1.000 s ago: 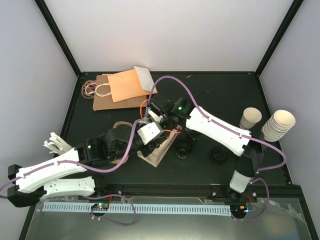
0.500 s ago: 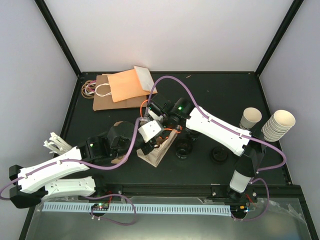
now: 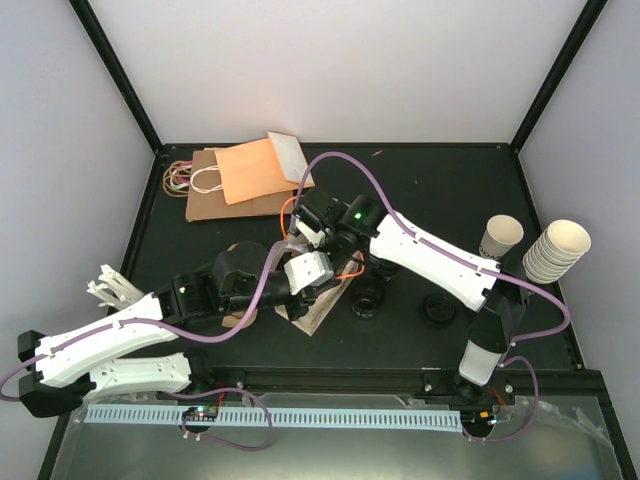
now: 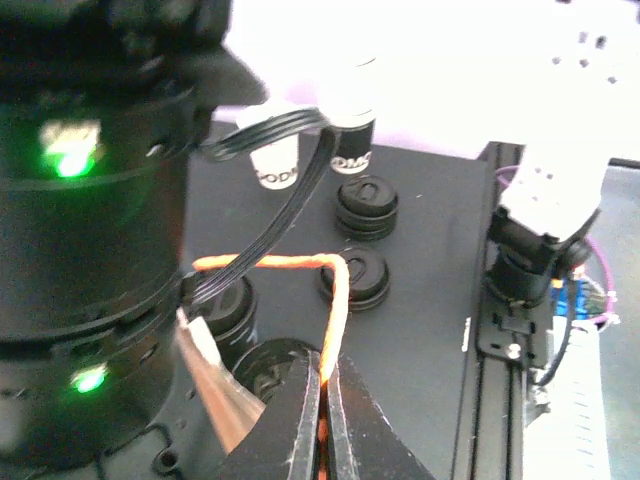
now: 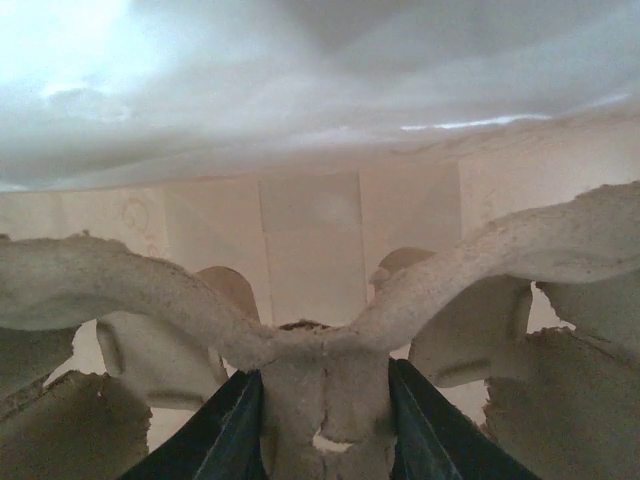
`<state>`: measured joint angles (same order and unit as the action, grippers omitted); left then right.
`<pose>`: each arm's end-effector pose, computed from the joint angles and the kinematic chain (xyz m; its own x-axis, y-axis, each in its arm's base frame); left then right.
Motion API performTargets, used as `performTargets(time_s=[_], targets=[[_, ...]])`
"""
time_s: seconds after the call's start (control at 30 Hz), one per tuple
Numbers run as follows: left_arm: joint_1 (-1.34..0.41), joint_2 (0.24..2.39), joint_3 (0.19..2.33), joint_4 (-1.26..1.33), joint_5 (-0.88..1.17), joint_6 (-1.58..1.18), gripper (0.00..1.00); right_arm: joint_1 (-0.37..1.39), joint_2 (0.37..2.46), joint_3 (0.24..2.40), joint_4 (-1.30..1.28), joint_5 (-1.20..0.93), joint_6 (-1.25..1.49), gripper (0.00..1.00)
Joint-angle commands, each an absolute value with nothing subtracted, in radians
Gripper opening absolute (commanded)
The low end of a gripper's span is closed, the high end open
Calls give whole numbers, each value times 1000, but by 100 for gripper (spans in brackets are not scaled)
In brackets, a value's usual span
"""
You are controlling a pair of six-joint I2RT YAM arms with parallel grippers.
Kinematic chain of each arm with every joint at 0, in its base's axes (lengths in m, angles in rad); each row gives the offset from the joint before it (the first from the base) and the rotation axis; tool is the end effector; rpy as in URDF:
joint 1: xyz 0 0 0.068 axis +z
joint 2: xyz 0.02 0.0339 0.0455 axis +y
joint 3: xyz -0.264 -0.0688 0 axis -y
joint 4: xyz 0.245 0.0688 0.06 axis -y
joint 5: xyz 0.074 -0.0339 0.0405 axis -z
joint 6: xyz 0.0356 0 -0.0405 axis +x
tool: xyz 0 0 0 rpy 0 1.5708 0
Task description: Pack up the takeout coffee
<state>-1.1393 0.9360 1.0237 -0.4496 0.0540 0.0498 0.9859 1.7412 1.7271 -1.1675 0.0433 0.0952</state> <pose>0.0839 -0.1867 0.3685 -0.1017 0.3397 -0.9350 0.9343 0.3553 0.0275 0.1957 0.2928 0.3288 -0.5868 -0.7142 -0.3815 -0.7716 0.6361 -0.0038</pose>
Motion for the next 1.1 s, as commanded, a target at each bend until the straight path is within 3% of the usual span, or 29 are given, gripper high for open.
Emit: performTargets(time_s=[0.0,0.33,1.07], targets=[[-1138,928,1063,-368,230,48,1,987,1761,1758,-1175,49,106,33],[-1140,958,1071,-338,313,24,2,988,1769,1761,-1175,50,105,33],[-1140,971,1091,-335,241,27,1,988,1791,1688,-1145,32,123,33]])
